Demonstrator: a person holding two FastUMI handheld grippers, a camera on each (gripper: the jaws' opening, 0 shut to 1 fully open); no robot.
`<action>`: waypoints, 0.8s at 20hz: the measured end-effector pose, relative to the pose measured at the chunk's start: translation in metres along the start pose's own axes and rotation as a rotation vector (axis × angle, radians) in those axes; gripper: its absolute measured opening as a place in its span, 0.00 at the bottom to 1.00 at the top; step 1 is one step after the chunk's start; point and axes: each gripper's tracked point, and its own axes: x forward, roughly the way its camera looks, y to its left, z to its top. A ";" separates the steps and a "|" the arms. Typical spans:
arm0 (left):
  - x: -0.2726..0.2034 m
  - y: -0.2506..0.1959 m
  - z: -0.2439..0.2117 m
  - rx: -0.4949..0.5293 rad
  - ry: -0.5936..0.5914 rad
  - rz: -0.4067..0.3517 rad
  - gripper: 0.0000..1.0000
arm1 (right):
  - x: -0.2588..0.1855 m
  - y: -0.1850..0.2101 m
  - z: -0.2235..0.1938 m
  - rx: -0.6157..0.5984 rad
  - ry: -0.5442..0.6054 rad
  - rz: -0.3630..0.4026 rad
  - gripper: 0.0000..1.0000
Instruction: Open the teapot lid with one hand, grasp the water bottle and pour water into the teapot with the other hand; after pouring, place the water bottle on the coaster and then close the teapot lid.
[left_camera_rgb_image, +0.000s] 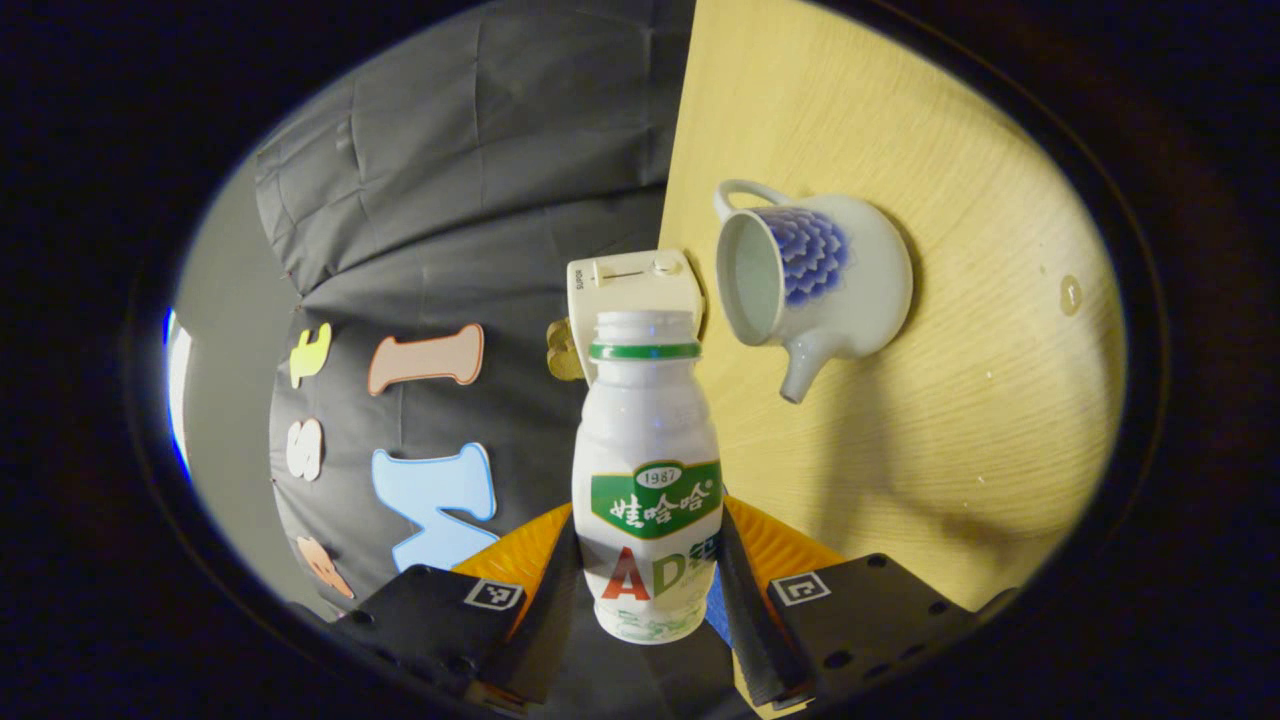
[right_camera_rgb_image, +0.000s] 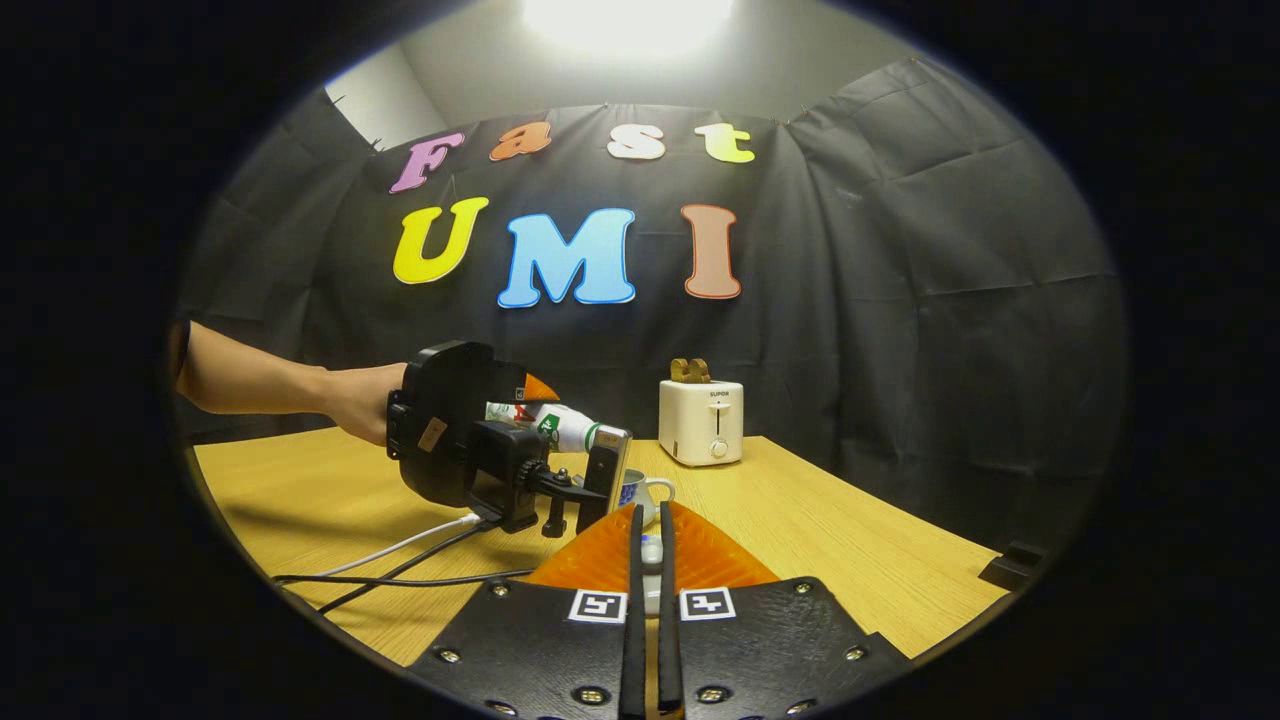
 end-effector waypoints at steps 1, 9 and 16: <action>0.001 0.000 -0.001 0.005 0.001 -0.003 0.80 | 0.000 -0.001 0.000 0.000 -0.001 -0.002 0.05; 0.002 0.005 -0.001 0.049 -0.004 0.014 0.80 | -0.002 -0.001 0.004 -0.006 -0.005 -0.002 0.05; 0.004 0.007 -0.003 0.073 -0.003 0.020 0.78 | -0.004 -0.001 0.004 -0.008 -0.002 -0.004 0.05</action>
